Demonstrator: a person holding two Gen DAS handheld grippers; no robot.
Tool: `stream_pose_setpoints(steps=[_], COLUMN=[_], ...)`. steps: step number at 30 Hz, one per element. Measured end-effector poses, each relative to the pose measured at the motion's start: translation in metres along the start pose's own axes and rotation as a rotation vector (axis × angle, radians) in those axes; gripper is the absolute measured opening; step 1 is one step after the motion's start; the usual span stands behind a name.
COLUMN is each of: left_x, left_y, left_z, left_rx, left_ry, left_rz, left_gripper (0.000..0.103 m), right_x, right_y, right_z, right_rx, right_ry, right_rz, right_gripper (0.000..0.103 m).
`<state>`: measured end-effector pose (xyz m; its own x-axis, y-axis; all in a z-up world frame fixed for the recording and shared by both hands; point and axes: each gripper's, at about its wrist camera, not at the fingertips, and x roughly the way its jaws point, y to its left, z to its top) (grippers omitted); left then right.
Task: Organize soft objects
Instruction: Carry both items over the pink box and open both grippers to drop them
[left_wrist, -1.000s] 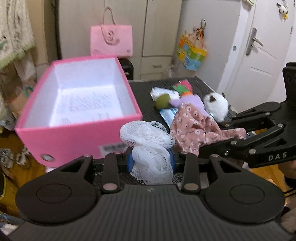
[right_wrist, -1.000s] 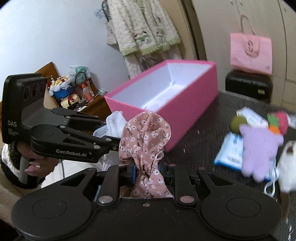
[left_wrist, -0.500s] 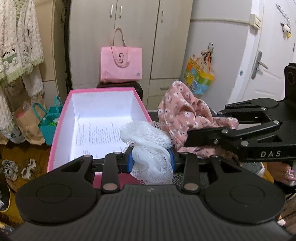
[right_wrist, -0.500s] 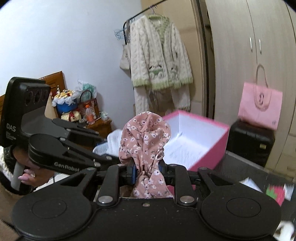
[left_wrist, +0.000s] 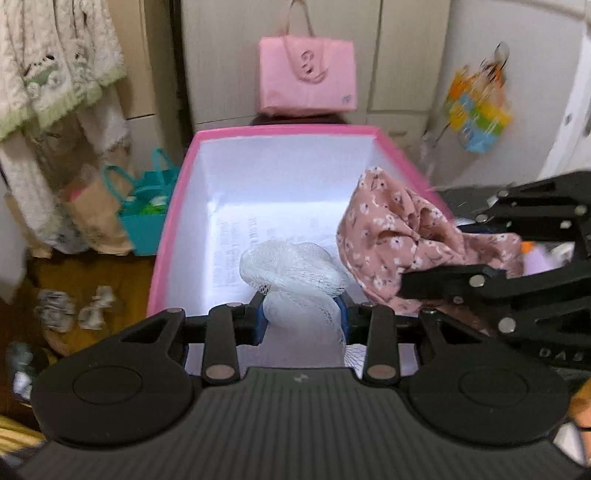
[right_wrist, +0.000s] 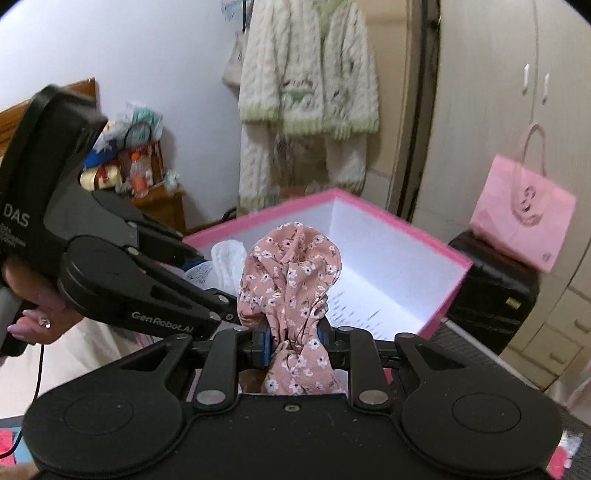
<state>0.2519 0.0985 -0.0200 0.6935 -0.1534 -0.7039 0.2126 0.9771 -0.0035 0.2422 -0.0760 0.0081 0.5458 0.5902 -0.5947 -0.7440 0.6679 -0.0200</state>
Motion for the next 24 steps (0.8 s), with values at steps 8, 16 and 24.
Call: stream_pose_setpoints(steps=[8,16,24], left_x=[0.004,0.009,-0.018], left_y=[-0.005,-0.001,-0.002], left_z=[-0.002,-0.008,-0.002], left_rx=[0.072,0.070,0.119], left_ry=[0.032,0.098,0.009], left_rz=[0.011,0.010,0.059], left_gripper=[0.037,0.040,0.067], right_x=[0.029,0.038,0.025], right_y=[-0.007,0.001,-0.004], right_z=[0.005,0.000,0.006], right_rx=[0.020,-0.023,-0.011], right_ry=[0.082,0.133,0.117], right_rz=[0.026,0.044,0.047], right_gripper=[0.028,0.035,0.060])
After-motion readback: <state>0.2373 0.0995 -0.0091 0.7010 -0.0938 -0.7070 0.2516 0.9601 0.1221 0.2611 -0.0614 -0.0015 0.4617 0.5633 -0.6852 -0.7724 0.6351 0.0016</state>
